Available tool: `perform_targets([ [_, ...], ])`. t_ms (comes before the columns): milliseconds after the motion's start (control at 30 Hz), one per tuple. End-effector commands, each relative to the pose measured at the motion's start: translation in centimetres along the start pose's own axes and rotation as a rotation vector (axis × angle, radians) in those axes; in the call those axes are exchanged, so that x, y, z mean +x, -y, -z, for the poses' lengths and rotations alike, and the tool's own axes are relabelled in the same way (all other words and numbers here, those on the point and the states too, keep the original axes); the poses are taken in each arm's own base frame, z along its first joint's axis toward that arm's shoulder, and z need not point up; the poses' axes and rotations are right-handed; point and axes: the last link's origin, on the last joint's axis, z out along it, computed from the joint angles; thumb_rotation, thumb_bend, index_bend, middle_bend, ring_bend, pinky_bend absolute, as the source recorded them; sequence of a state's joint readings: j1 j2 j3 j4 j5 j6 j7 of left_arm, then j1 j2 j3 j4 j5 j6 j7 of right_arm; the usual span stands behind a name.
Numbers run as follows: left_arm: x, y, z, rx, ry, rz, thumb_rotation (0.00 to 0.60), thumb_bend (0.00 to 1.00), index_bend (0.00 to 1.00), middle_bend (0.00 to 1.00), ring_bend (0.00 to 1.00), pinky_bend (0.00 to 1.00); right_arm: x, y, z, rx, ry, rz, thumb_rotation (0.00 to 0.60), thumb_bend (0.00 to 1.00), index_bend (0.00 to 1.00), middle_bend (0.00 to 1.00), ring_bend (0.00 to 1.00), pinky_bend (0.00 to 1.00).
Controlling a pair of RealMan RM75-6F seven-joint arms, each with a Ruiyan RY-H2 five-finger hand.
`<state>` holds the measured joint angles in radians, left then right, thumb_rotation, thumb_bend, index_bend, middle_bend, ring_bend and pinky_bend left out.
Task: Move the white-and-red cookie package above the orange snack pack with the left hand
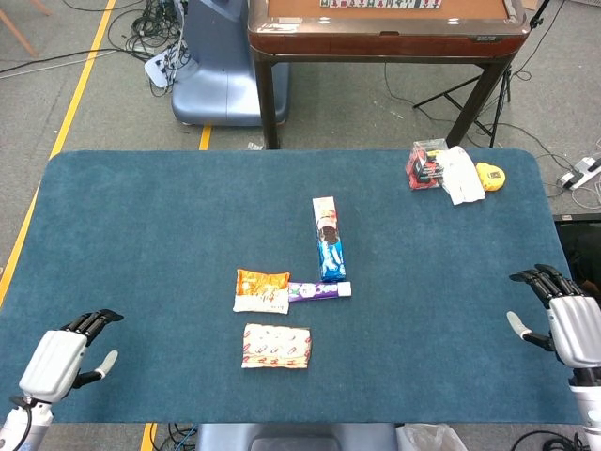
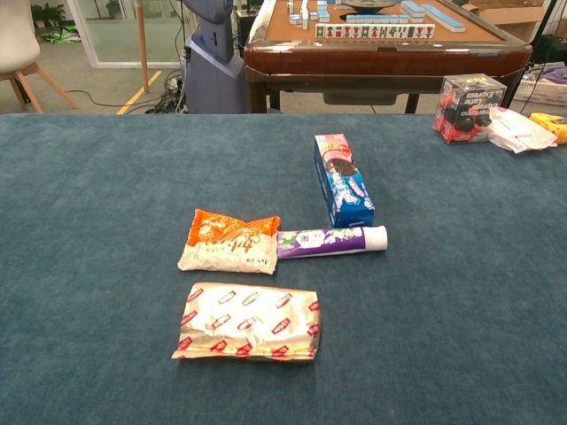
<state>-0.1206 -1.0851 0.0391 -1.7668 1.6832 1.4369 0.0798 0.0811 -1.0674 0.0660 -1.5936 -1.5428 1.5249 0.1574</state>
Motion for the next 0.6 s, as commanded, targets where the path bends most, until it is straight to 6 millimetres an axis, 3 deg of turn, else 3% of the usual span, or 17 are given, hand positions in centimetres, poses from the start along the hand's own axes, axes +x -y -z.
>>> perform_targets([
  [33, 0.1, -1.7, -0.9, -0.092, 0.034, -0.042, 0.600, 0.59, 0.31, 0.30, 0.28, 0.47, 0.4, -0.2, 0.1, -0.011, -0.013, 0.001, 0.600, 0.28, 0.31, 0.30, 0.17, 0.32],
  [600, -1.2, -6.2, -3.5, -0.368, 0.201, -0.128, 0.600, 0.80, 0.25, 0.29, 0.25, 0.42, 1.9, -1.6, 0.6, -0.097, -0.068, 0.040, 0.600, 0.28, 0.32, 0.30, 0.17, 0.32],
])
